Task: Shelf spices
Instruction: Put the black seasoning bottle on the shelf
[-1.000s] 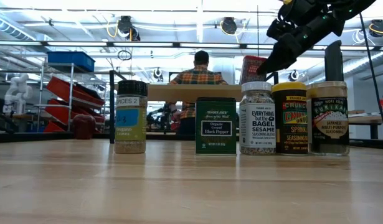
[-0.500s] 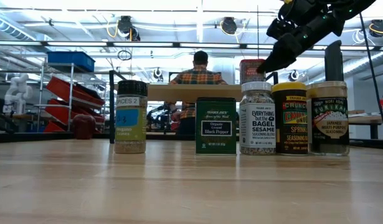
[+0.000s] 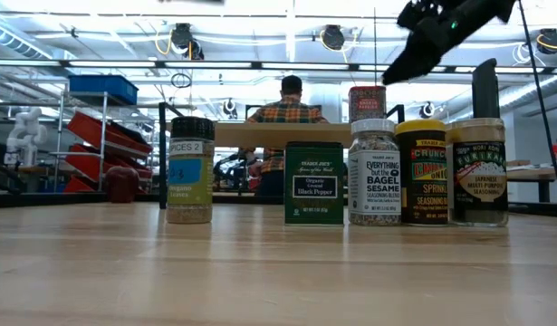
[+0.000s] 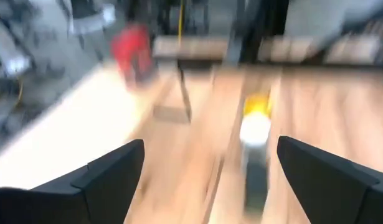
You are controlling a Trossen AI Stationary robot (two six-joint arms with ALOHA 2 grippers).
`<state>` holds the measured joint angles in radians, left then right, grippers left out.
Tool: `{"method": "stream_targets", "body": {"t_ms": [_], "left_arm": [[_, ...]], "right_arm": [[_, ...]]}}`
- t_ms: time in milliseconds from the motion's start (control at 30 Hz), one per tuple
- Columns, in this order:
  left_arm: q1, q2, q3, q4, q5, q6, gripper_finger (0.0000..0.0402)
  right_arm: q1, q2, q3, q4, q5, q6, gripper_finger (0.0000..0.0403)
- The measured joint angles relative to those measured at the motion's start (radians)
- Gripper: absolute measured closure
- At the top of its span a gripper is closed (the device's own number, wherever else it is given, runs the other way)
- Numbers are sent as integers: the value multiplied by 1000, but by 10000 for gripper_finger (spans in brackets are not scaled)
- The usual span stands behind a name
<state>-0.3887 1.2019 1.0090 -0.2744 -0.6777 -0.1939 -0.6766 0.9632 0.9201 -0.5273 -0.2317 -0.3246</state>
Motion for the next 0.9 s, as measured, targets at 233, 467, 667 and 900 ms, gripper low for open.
{"method": "stream_targets", "body": {"t_ms": [233,467,667,900], "left_arm": [[25,142,-2,-173,117,-141,24],[58,173,-2,-180,271,-168,24],[86,182,-1,-232,386,-168,24],[112,248,-1,-243,446,-168,24]], "right_arm": [[82,-100,101,-221,87,75,117],[266,-213,100,-376,73,245,117],[444,-265,100,-370,73,374,117],[594,-251,100,-335,152,414,117]]}}
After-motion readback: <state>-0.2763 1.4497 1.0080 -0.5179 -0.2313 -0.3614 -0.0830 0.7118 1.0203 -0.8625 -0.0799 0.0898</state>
